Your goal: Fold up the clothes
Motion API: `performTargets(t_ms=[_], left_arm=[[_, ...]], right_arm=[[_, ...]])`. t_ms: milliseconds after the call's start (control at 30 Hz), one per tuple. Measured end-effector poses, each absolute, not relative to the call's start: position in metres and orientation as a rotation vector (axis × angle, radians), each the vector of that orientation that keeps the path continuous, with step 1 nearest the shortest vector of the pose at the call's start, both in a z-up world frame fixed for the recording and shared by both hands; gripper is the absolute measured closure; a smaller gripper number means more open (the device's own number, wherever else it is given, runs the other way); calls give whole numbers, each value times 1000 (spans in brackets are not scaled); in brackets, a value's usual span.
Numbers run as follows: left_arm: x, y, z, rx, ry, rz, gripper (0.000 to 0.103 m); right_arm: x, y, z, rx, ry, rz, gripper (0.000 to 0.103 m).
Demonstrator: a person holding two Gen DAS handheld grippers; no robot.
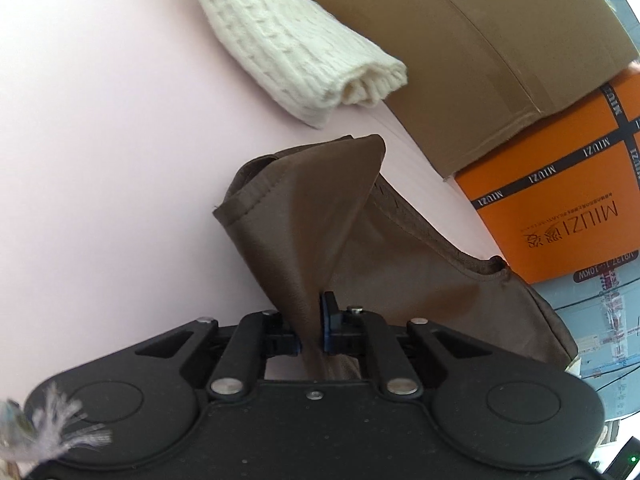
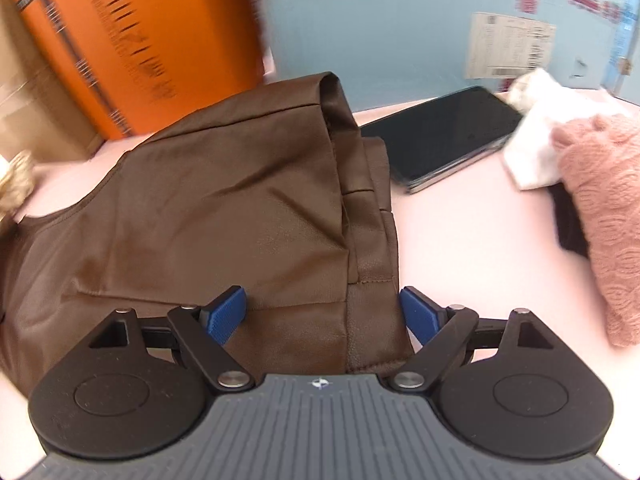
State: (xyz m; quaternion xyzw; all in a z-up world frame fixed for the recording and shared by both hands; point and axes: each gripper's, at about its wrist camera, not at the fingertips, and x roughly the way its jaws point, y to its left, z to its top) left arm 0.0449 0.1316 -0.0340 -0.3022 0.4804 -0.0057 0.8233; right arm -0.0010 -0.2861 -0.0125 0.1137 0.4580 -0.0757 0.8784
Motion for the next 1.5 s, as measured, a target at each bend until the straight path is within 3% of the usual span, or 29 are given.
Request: performTargets(t_ms=[133,167,233,300,433,500,600,700,1033,1367,1500], left_arm=[[30,163,-31,-662,995,-35,89],[29,169,-33,-691,991,-46,84],[25,180,-37,-756,968,-38,61],[24,185,-40,-811,934,-26,56],[29,181,-40,-806,891,15,62],[34,171,-33,-729,884,31,81],[34,158,-10,-654,829,-14,88],[32,144,22,-688,765,-102,88],[22,-11,88,-355,606,-546,86],[-35,-142,25,179,664,-884,86],[-42,-158,-9,327,757,-919,77]], right_arm=[[-12,-260,-11,219,976,-66,24],[-13,-255,-10,203,973,-79,24],[-15,-245,-5,157,946,-114,25],[-17,-234,3,100,899,-152,27],[-18,-213,24,35,759,-79,27],[-9,-210,22,87,764,-17,26],[11,-211,11,192,823,61,26],[30,-208,-8,162,919,18,28],[3,-225,23,253,795,97,29],[-42,-318,8,280,814,-194,29],[-60,-339,-2,360,839,-194,31]])
